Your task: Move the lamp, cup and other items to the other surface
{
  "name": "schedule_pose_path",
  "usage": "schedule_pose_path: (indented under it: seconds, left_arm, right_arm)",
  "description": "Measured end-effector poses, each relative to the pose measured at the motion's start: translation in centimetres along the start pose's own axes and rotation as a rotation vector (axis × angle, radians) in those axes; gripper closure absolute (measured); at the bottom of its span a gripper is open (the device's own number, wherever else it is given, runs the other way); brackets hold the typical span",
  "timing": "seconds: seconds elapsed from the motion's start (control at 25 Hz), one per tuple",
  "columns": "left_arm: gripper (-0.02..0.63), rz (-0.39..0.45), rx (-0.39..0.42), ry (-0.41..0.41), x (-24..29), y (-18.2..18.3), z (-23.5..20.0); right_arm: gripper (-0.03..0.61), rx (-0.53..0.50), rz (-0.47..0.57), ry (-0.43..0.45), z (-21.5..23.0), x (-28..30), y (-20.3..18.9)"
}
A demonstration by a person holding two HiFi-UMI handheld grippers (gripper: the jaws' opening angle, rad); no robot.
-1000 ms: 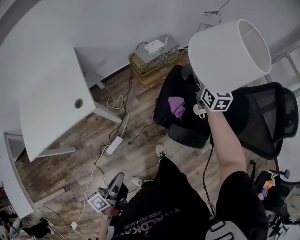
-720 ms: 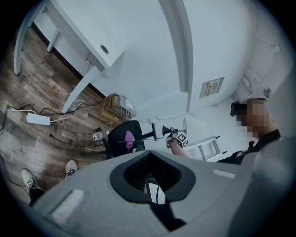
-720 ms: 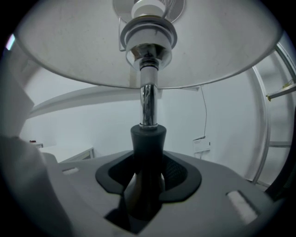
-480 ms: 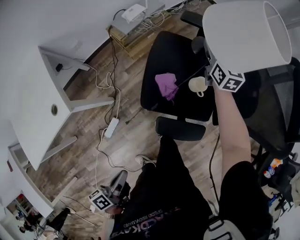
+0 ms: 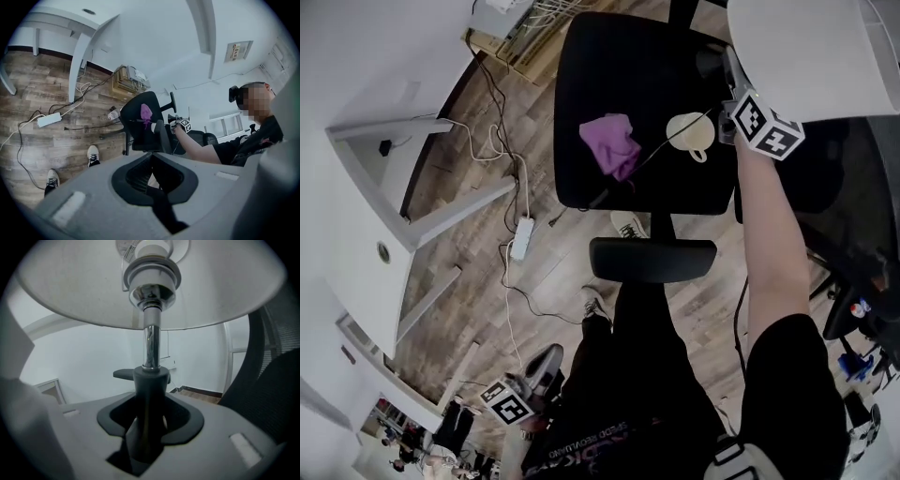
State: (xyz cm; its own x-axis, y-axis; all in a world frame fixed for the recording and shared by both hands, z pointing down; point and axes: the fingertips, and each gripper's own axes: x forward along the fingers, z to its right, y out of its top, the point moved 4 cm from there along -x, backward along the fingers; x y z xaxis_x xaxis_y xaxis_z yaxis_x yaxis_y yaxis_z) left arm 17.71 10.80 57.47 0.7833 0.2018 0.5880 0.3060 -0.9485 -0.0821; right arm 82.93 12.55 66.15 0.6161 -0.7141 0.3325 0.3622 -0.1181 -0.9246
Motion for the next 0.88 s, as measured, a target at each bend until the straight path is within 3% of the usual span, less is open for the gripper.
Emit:
schedule_pose_path:
  seconds: [0.16,0.44,0.52,0.6,0.68,0.88]
  left_arm:
    - [0.616,-0.071,0.029,0.033,0.7,0.3,-1.2]
    - [0.616,-0.125,0.009,0.077,2.5,0.4,-2.5]
    - [0.617,-0.143,0.068,0.069,3.3,0.6,-2.0]
    - [0.616,-0.206,0.180,0.038,4.3,0.6,-0.8]
    - [0.615,-0.266,0.241,0.019,5.3,0.5,-0.6]
    - [0.616,-0.266,0.172,0.045,5.9,0.3,-2.0]
  right_arm:
    - [0.416,0.024,-0.025,-0.042,2.7,0.8,-3.4]
    - [0.416,0.090,-0.053,-0.086,5.7,2.0,-8.3]
    - [0.416,0.094,-0.063,-0.093,6.2,2.4,-9.6]
    - [0.416,0.094,-0.073,-0.094,6.6,2.5,-10.7]
    - [0.416,0.092,-0.070,-0.100,7.1,2.4,-11.3]
    - [0.416,0.106,-0.028,-0.092,7.2,2.5,-11.5]
